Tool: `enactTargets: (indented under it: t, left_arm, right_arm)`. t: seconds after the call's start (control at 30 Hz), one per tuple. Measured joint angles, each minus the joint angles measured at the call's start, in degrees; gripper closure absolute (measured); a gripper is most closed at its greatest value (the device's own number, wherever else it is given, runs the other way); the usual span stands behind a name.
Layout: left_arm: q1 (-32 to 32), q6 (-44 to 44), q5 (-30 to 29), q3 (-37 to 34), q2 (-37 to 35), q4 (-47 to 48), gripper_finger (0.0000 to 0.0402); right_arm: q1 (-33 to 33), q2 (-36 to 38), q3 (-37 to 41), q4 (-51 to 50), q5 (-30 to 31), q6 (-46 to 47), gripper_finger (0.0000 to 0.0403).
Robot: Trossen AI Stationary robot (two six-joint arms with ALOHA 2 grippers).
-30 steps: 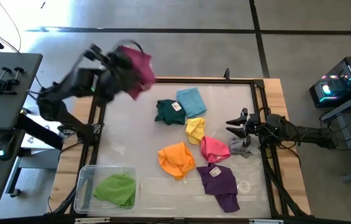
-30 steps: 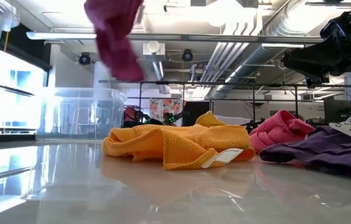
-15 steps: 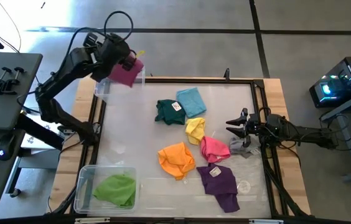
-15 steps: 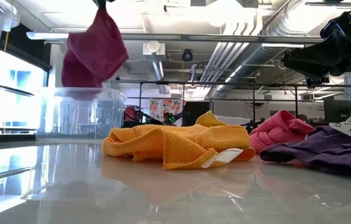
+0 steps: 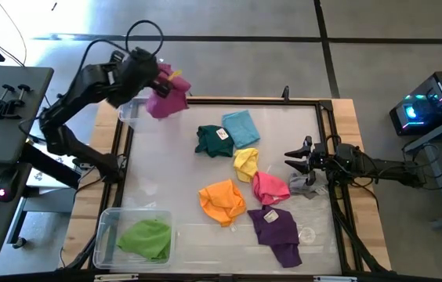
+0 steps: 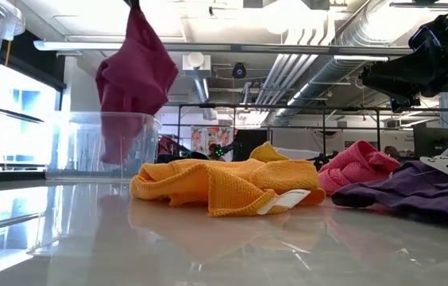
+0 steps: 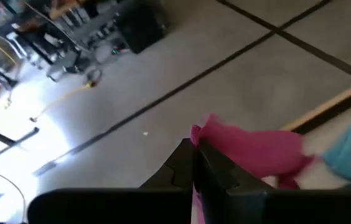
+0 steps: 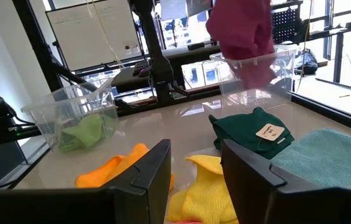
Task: Sort towels by color in basket
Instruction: Put the dark pink towel into the top transparent bin
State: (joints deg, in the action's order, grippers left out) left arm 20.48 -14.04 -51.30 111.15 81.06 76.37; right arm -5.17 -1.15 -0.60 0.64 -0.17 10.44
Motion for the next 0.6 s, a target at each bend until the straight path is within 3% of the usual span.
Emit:
enactTargets:
  t: [0.27,0.6]
  left_arm:
    - [1.8,-9.8,-7.7,-0.4,-1.7,11.0,0.0401]
    - [8.7,-9.1,-14.2,-17.6,-1.6,3.9,0.0400]
  right_arm:
    - [0.0,0.0,0.0,0.0,0.0,0.0,0.0265]
    - [0.0,0.0,0.0,0.0,0.0,0.0,0.0265]
